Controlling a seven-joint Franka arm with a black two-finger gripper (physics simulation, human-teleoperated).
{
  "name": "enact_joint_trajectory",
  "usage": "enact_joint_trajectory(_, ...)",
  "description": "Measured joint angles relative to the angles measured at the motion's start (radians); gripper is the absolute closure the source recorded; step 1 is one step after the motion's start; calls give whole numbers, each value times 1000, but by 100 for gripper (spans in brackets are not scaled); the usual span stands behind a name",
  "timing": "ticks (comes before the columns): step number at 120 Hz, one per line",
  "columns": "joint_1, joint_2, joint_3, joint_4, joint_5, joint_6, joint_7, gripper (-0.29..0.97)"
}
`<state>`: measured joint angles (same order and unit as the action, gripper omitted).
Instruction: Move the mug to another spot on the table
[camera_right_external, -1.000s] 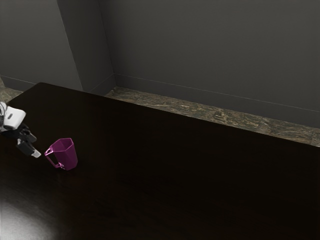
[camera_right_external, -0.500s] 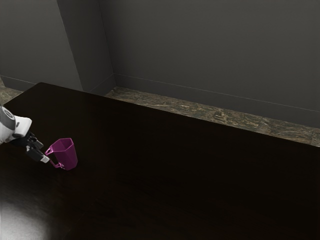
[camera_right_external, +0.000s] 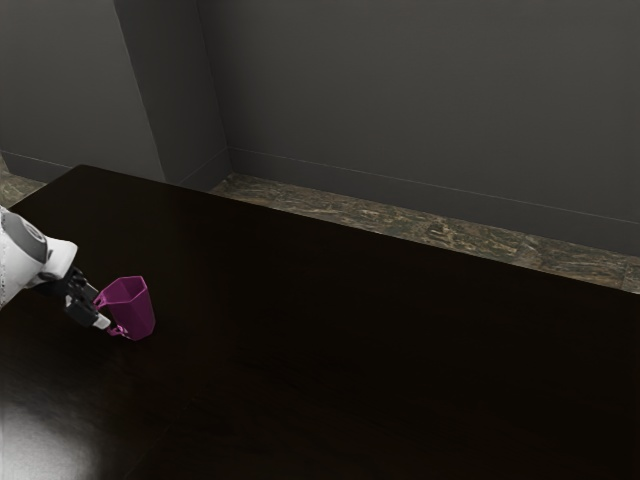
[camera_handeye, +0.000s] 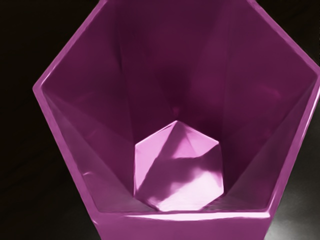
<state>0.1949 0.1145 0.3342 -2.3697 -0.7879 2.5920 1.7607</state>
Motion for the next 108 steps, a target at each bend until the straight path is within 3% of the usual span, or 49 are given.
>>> enact_joint_trajectory(25, 0, 13, -4, 4, -16, 2, 13, 5)
enact_joint_trajectory(69, 0, 40, -4, 11, -52, 3, 28, 25)
enact_joint_trajectory(85, 0, 48, -4, 12, -61, 3, 32, 36)
enact_joint_trajectory(98, 0, 48, -4, 12, -63, 3, 34, 54)
enact_joint_trajectory(108, 0, 46, -6, 12, -66, 5, 36, 57)
